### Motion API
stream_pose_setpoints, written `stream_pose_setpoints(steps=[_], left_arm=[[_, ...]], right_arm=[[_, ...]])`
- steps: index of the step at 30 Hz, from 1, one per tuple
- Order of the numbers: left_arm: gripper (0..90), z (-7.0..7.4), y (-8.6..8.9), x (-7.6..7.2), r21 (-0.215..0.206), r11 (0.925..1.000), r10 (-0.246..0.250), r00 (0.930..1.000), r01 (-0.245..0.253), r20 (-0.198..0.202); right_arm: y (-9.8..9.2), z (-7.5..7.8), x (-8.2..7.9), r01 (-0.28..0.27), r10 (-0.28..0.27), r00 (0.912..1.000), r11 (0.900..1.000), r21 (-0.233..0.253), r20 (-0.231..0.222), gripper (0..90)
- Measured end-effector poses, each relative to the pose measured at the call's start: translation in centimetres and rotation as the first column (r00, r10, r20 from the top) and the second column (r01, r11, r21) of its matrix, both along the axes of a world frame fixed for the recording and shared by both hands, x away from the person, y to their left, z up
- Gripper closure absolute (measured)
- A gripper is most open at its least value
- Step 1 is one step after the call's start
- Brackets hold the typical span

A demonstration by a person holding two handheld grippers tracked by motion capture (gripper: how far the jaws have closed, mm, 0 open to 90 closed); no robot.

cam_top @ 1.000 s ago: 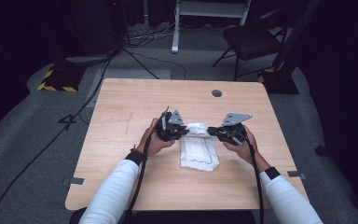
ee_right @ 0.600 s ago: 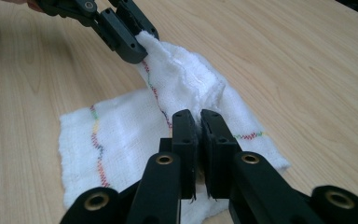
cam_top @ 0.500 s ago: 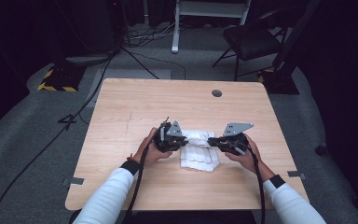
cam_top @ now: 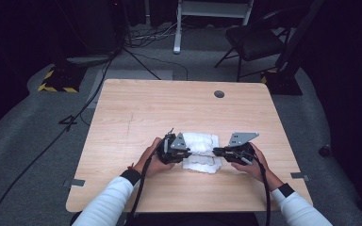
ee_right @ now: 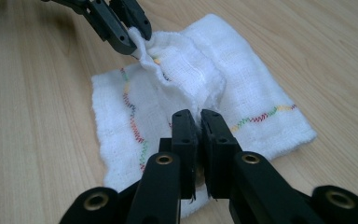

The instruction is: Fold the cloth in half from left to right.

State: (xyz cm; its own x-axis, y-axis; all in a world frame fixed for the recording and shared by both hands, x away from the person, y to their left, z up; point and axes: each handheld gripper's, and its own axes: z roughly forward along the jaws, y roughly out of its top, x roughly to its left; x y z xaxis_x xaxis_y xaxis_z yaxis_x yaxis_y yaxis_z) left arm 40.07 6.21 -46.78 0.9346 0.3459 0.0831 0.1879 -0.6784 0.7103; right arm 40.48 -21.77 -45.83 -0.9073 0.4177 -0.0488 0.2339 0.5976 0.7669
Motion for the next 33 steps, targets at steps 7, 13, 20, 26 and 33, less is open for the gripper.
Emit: stream_pose_setpoints(steps=[7, 13, 20, 26, 33], left_arm=[[79.4, -0.2, -0.1, -1.0, 0.018, 0.9996, -0.022, 0.9998, 0.022, -0.003], [81.8, -0.6, 0.0, -1.6, 0.042, 0.9981, -0.044, 0.9990, 0.044, -0.014], [85.3, -1.1, -0.1, -2.2, 0.087, 0.9941, -0.064, 0.9977, 0.065, -0.024], [85.6, -1.4, 0.1, -2.4, 0.100, 0.9925, -0.066, 0.9973, 0.069, -0.034], [84.2, -1.6, 0.1, -2.5, 0.113, 0.9910, -0.068, 0.9968, 0.072, -0.041]], right_arm=[[-0.4, -0.4, -0.8, -0.014, 0.014, 0.9999, 1.000, -0.018, -0.004, 84.6], [-0.6, -0.5, -1.4, -0.034, 0.033, 0.9994, 0.999, -0.021, -0.011, 84.6], [-0.8, -1.1, -2.1, -0.053, 0.052, 0.9984, 0.998, -0.031, -0.024, 83.4], [-1.1, -1.5, -2.6, -0.058, 0.056, 0.9980, 0.997, -0.054, -0.028, 82.0], [-1.7, -2.1, -2.9, -0.056, 0.054, 0.9978, 0.996, -0.068, -0.039, 81.9]])
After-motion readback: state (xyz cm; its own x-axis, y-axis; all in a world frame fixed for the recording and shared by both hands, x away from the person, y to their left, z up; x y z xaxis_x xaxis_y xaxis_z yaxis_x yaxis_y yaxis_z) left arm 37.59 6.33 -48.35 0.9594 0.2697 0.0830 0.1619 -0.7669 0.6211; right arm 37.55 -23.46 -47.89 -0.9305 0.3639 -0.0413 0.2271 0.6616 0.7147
